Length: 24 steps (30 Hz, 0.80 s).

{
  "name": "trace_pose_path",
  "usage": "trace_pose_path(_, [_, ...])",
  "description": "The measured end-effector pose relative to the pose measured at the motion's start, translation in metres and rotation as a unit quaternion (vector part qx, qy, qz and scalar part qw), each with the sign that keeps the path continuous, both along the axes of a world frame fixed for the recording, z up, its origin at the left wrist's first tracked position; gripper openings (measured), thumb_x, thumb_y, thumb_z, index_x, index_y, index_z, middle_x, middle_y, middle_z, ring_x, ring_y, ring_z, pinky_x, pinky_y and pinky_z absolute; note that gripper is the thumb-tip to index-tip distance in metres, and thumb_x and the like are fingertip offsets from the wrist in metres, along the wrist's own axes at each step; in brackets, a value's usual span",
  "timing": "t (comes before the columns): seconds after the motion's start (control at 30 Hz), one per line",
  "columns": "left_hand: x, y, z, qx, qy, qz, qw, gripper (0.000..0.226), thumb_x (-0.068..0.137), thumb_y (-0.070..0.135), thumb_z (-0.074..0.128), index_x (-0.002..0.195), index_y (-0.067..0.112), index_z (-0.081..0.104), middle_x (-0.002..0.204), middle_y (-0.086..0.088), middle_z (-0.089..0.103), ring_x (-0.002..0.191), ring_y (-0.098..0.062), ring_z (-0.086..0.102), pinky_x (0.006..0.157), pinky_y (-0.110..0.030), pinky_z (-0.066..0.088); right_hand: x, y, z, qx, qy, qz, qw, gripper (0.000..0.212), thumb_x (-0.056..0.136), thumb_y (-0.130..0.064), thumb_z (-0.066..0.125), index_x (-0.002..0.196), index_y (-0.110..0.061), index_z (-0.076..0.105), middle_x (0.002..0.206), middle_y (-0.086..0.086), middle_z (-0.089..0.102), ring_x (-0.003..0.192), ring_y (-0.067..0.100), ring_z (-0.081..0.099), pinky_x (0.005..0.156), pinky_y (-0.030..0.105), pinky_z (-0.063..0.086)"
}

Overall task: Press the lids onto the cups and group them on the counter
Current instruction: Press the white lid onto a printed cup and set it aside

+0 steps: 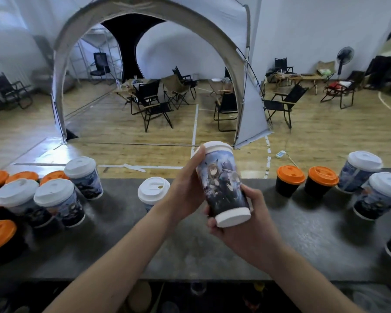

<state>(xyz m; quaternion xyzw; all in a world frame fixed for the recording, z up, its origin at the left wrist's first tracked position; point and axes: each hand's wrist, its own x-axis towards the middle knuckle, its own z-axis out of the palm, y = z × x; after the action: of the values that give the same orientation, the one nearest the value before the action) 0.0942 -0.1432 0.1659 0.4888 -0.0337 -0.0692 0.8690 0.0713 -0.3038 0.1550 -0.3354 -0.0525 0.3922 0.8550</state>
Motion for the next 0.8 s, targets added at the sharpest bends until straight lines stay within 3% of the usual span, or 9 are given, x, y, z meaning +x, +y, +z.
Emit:
trace_pose_path(0.07, [-0.003,-0.003,0.003,-0.003,0.0,-0.002,1.0,0.072,0.09,0.059,0.057,0.13,-0.001,0.058,0.11,-0.015,0.069,0.101,-0.026,0.068,0.092,-0.036,0.056,-0.002,0.001,0.005,0.0,0.002,0.015,1.0,0.062,0.091,-0.049,0.048,0.112,0.004,0.071,0.095,0.027,0.064,0.074,0.03,0.06,0.066,0.036,0.053])
trace_pose_path(0.1, [-0.002,-0.003,0.004,0.005,0.001,0.018,1.0,0.07,0.089,0.056,0.06,0.126,-0.003,0.059,0.106,-0.015,0.069,0.095,-0.026,0.069,0.087,-0.035,0.057,-0.002,0.003,0.005,-0.054,-0.046,0.007,0.997,0.061,0.091,-0.05,0.051,0.113,0.004,0.071,0.097,0.03,0.067,0.077,0.031,0.063,0.067,0.038,0.055])
trace_pose_path(0.23, [0.008,0.002,0.006,0.092,-0.043,0.154,0.983,0.071,0.08,0.041,0.075,0.123,-0.013,0.06,0.102,-0.024,0.068,0.087,-0.033,0.069,0.075,-0.035,0.058,0.005,0.008,0.0,-0.285,-0.24,-0.091,0.923,0.061,0.077,-0.05,0.084,0.119,-0.009,0.066,0.108,0.027,0.072,0.085,0.029,0.071,0.066,0.038,0.059])
trace_pose_path(0.27, [0.007,0.003,0.009,0.089,-0.042,0.132,0.986,0.074,0.081,0.045,0.074,0.126,-0.011,0.059,0.104,-0.023,0.068,0.089,-0.033,0.069,0.078,-0.036,0.058,0.005,0.008,0.0,-0.282,-0.247,-0.098,0.922,0.058,0.077,-0.048,0.084,0.117,-0.01,0.067,0.104,0.025,0.072,0.083,0.029,0.07,0.064,0.037,0.059])
trace_pose_path(0.37, [0.0,0.001,0.016,0.046,0.004,0.03,0.998,0.076,0.091,0.06,0.057,0.133,-0.004,0.058,0.107,-0.016,0.07,0.094,-0.028,0.07,0.086,-0.036,0.057,0.001,0.01,0.004,-0.141,-0.125,-0.049,0.981,0.056,0.082,-0.045,0.069,0.117,-0.002,0.067,0.093,0.023,0.068,0.082,0.032,0.066,0.062,0.039,0.054])
trace_pose_path(0.43, [0.0,0.0,0.016,0.019,0.012,0.034,0.999,0.075,0.092,0.058,0.057,0.133,-0.005,0.057,0.107,-0.017,0.068,0.094,-0.028,0.068,0.086,-0.037,0.056,-0.001,0.009,0.005,-0.082,-0.083,-0.01,0.993,0.057,0.086,-0.047,0.065,0.116,0.002,0.067,0.09,0.024,0.066,0.08,0.032,0.063,0.063,0.039,0.054])
trace_pose_path(0.53, [0.004,0.0,0.016,0.055,-0.021,0.117,0.991,0.081,0.081,0.054,0.068,0.13,-0.008,0.056,0.102,-0.02,0.064,0.09,-0.031,0.065,0.081,-0.038,0.055,0.001,0.008,0.002,-0.125,-0.107,-0.026,0.986,0.06,0.082,-0.046,0.065,0.119,0.001,0.067,0.094,0.023,0.067,0.081,0.029,0.066,0.066,0.04,0.056])
trace_pose_path(0.67, [0.009,0.001,0.018,0.092,-0.044,0.171,0.98,0.08,0.075,0.049,0.076,0.131,-0.004,0.056,0.104,-0.018,0.066,0.092,-0.033,0.065,0.076,-0.037,0.057,0.001,0.006,0.001,-0.258,-0.214,-0.1,0.937,0.059,0.073,-0.04,0.077,0.119,-0.005,0.067,0.097,0.017,0.073,0.074,0.02,0.068,0.066,0.036,0.059])
trace_pose_path(0.8, [0.003,-0.002,0.02,0.063,-0.04,0.085,0.994,0.052,0.096,0.045,0.056,0.119,0.0,0.067,0.107,-0.019,0.068,0.095,-0.031,0.066,0.092,-0.043,0.052,-0.005,0.006,0.021,-0.061,-0.03,-0.011,0.998,0.056,0.082,-0.043,0.062,0.112,0.004,0.062,0.081,0.02,0.061,0.061,0.023,0.059,0.056,0.031,0.053])
